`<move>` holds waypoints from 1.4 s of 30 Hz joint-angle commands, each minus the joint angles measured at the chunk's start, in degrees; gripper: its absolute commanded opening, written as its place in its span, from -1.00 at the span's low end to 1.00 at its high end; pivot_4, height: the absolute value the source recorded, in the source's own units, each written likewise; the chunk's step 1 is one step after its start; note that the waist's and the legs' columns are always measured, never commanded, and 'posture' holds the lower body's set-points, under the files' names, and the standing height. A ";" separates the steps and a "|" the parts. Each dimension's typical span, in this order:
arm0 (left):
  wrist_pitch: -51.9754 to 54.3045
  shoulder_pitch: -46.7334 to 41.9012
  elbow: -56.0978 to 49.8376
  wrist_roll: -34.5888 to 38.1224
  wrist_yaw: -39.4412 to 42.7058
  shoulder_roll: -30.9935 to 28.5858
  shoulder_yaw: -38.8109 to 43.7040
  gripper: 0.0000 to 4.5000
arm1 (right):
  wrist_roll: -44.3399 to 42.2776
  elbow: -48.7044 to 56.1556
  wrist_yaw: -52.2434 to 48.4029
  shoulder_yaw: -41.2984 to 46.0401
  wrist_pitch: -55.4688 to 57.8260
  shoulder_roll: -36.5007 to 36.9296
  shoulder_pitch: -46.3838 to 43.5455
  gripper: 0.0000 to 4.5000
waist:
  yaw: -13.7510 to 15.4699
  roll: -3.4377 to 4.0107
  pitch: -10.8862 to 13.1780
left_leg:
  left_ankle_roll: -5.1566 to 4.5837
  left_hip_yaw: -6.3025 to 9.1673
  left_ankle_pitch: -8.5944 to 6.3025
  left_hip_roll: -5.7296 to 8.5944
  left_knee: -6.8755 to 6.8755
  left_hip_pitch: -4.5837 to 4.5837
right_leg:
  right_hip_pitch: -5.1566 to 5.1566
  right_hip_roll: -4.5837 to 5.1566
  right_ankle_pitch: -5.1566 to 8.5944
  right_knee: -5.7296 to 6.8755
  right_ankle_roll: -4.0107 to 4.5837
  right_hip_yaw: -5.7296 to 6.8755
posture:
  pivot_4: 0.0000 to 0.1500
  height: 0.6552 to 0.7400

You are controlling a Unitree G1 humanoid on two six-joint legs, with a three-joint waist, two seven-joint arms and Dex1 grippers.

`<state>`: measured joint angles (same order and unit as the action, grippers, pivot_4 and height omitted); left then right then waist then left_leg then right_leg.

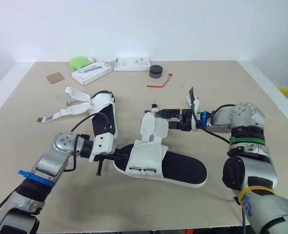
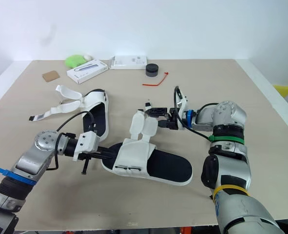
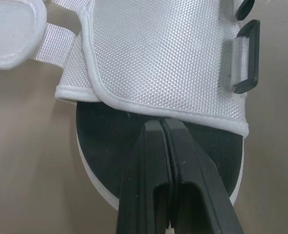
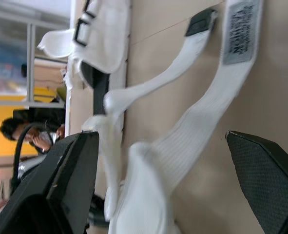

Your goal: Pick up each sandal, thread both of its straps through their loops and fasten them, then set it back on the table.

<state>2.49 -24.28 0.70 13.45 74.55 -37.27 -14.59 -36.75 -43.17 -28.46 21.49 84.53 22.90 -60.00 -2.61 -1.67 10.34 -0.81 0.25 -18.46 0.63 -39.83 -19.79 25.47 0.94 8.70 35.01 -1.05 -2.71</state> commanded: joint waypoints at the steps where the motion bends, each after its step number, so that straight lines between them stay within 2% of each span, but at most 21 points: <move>1: -0.53 0.64 -1.21 -0.44 -0.30 -0.40 0.47 -1.00 | 0.09 -3.54 1.56 3.13 -2.27 -0.65 -2.85 0.98 | -0.01 0.00 0.00 | -0.01 -0.01 -0.01 0.00 0.00 0.00 | 0.00 0.00 -0.01 0.00 -0.01 0.00 | 1.00 1.00; 2: -0.54 0.66 -1.20 -0.47 -0.36 -0.35 0.43 -1.00 | 0.22 -4.51 2.10 3.62 -2.79 -0.76 -3.25 0.98 | -0.01 0.00 0.00 | -0.02 -0.01 -0.01 0.01 0.00 -0.01 | 0.01 0.01 -0.01 0.00 -0.01 -0.01 | 1.00 1.00; 3: -0.61 0.70 -1.19 -0.50 -0.40 -0.32 0.40 -1.00 | 0.50 -5.44 2.86 4.05 -3.76 -0.91 -3.61 0.75 | -0.01 0.00 0.00 | -0.02 -0.01 -0.01 0.01 0.00 -0.01 | 0.01 0.01 -0.01 -0.01 -0.02 -0.01 | 1.00 1.00; 7: -0.97 0.97 -1.08 -0.62 -0.60 -0.30 0.35 -1.00 | 0.73 -8.95 4.02 5.49 -6.61 -1.00 -4.78 0.03 | -0.03 0.00 0.00 | -0.02 0.00 -0.01 0.01 0.00 -0.01 | 0.01 0.01 -0.02 -0.01 -0.02 0.00 | 1.00 1.00; 10: -1.39 1.21 -0.97 -0.80 -0.76 -0.23 0.27 -1.00 | 0.62 -11.44 4.41 6.51 -8.58 -1.06 -5.81 -0.63 | -0.04 0.01 0.00 | -0.03 -0.01 -0.02 0.01 0.01 -0.02 | 0.01 0.01 -0.02 -0.03 -0.02 -0.01 | 1.00 1.00; 11: -1.45 1.23 -0.98 -0.80 -0.80 -0.18 0.24 -1.00 | 0.70 -11.78 4.08 6.33 -9.06 -1.05 -6.06 -0.91 | -0.04 0.01 0.00 | -0.04 0.00 -0.02 0.01 0.01 -0.02 | 0.01 0.01 -0.02 -0.03 -0.02 0.00 | 1.00 1.00; 12: -1.52 1.25 -0.97 -0.81 -0.86 -0.14 0.22 -1.00 | 0.68 -12.08 3.86 6.34 -9.51 -1.08 -6.28 -0.98 | -0.04 0.01 0.00 | -0.04 0.00 -0.02 0.01 0.01 -0.02 | 0.01 0.01 -0.02 -0.03 -0.02 0.00 | 1.00 1.00; 16: -1.76 1.37 -0.98 -0.85 -1.08 0.05 0.05 -1.00 | 0.40 -12.12 2.44 5.97 -9.93 -0.86 -6.64 -0.98 | -0.04 0.01 0.00 | -0.04 0.00 -0.02 0.01 0.01 -0.16 | 0.01 0.01 -0.02 -0.04 -0.02 -0.01 | 1.00 1.00; 19: -1.88 1.69 -1.19 -0.78 -1.20 0.11 -0.09 -1.00 | 0.11 -7.78 -1.59 3.08 -8.85 -0.58 -5.27 -0.98 | -0.04 0.02 -0.01 | -0.04 0.00 -0.03 0.01 0.01 -0.33 | 0.01 0.01 -0.02 -0.04 -0.03 0.00 | 1.00 1.00; 23: -2.04 1.77 -1.10 -0.74 -1.31 0.18 -0.16 -1.00 | -0.30 4.32 -9.24 -3.81 -10.59 -0.32 -0.69 -0.98 | -0.01 0.04 -0.02 | -0.05 0.07 -0.02 0.01 0.01 -0.31 | 0.05 0.01 -0.02 -0.02 -0.03 0.07 | 1.00 1.00; 31: -2.37 1.52 -0.58 -0.63 -1.37 0.25 -0.09 -1.00 | 3.45 28.88 -22.94 -15.85 -29.68 2.91 13.12 -0.98 | 0.11 0.07 -0.04 | -0.04 0.13 -0.02 0.11 0.00 -0.54 | 0.49 0.18 -0.05 0.07 -0.06 0.20 | 1.00 1.00; 42: -3.00 1.68 -0.02 -0.85 -1.30 0.23 -0.23 -1.00 | 3.14 41.82 -32.00 -15.94 -49.65 3.84 20.76 -0.98 | 0.13 0.07 -0.05 | -0.04 0.10 -0.02 0.18 -0.04 -0.51 | 0.51 0.27 -0.07 0.07 -0.08 0.22 | 1.00 1.00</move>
<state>-0.18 -23.00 0.61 13.41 73.02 -36.83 -14.79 -33.42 -4.49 -58.21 5.11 38.66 25.92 -39.71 -2.48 -1.60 10.29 -0.84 0.36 -18.48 0.82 -39.87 -20.31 25.99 1.21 8.64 35.09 -1.13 -2.49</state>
